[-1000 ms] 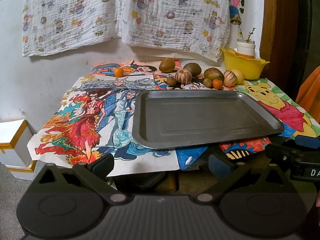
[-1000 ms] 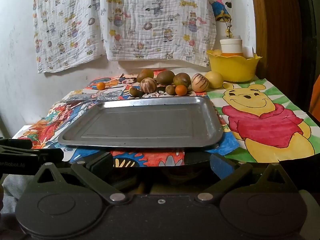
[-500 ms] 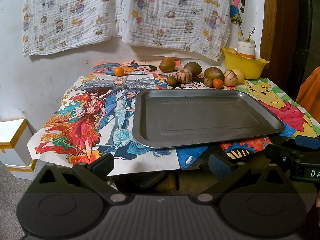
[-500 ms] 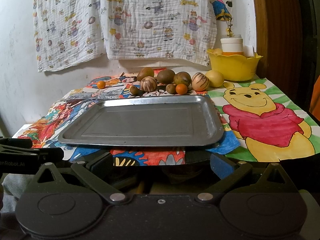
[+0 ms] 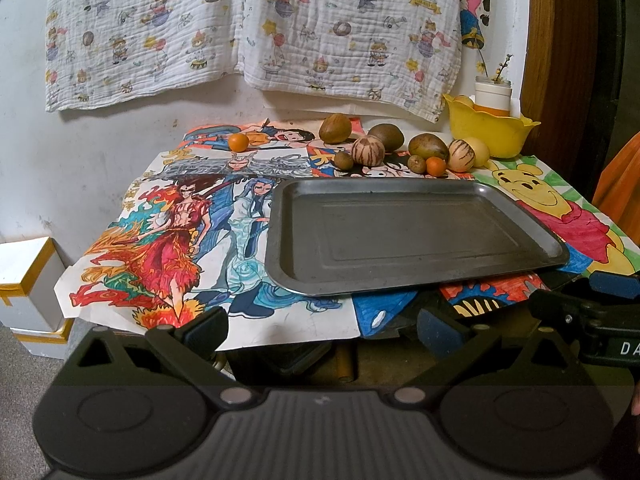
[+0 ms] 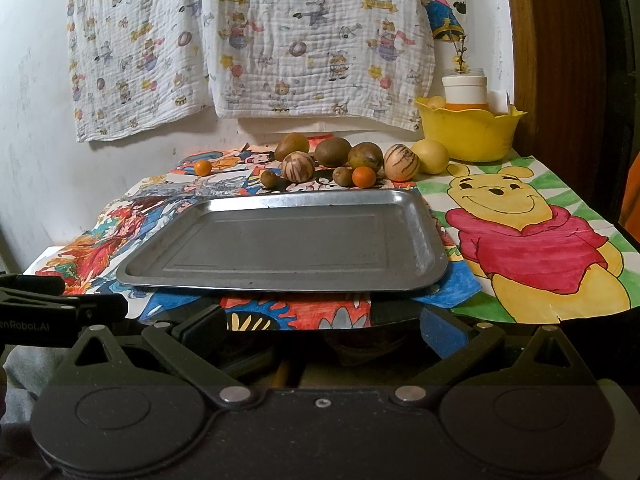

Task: Organize fruits

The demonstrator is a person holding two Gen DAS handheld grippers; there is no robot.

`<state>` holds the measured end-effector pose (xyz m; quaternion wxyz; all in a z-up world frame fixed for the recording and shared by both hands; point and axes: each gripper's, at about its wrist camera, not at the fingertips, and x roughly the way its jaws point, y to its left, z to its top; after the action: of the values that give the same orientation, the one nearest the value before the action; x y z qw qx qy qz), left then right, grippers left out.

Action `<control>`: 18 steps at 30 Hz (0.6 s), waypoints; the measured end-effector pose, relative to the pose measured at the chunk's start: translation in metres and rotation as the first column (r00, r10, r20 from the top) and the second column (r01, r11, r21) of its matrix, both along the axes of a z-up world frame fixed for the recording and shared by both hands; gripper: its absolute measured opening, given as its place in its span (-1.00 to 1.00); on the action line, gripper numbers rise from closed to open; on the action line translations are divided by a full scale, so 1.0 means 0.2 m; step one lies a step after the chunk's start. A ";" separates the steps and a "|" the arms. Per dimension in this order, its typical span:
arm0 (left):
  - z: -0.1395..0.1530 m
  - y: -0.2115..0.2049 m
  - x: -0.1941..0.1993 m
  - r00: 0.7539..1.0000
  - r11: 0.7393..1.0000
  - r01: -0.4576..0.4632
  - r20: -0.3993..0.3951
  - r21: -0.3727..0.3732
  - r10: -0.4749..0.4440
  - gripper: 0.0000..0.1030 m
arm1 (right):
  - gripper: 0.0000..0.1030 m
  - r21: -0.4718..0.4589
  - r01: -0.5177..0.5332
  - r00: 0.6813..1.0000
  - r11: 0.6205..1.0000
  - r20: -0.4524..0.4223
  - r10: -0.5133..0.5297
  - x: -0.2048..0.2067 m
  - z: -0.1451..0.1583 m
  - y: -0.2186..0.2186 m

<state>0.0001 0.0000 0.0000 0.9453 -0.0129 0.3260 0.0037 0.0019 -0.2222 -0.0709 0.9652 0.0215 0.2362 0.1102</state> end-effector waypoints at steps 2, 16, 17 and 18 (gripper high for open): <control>0.00 0.00 0.00 1.000 1.000 0.000 0.000 0.000 0.000 0.99 | 0.99 0.000 0.000 1.000 1.000 -0.001 0.000 0.00 0.00 0.00; 0.00 0.00 0.00 1.000 1.000 0.000 -0.002 -0.001 0.000 0.99 | 0.99 -0.003 0.000 1.000 1.000 -0.002 0.000 -0.01 -0.03 0.02; 0.00 0.00 0.00 1.000 1.000 0.000 -0.002 -0.001 0.000 0.99 | 0.99 -0.004 0.000 1.000 1.000 -0.003 0.000 -0.01 -0.03 0.02; 0.00 0.00 0.00 1.000 1.000 0.000 -0.002 -0.001 0.000 0.99 | 0.99 -0.004 0.000 1.000 1.000 -0.003 -0.001 -0.01 -0.02 0.02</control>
<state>-0.0004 -0.0001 0.0000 0.9450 -0.0132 0.3269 0.0034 0.0001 -0.2191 -0.0757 0.9650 0.0199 0.2377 0.1095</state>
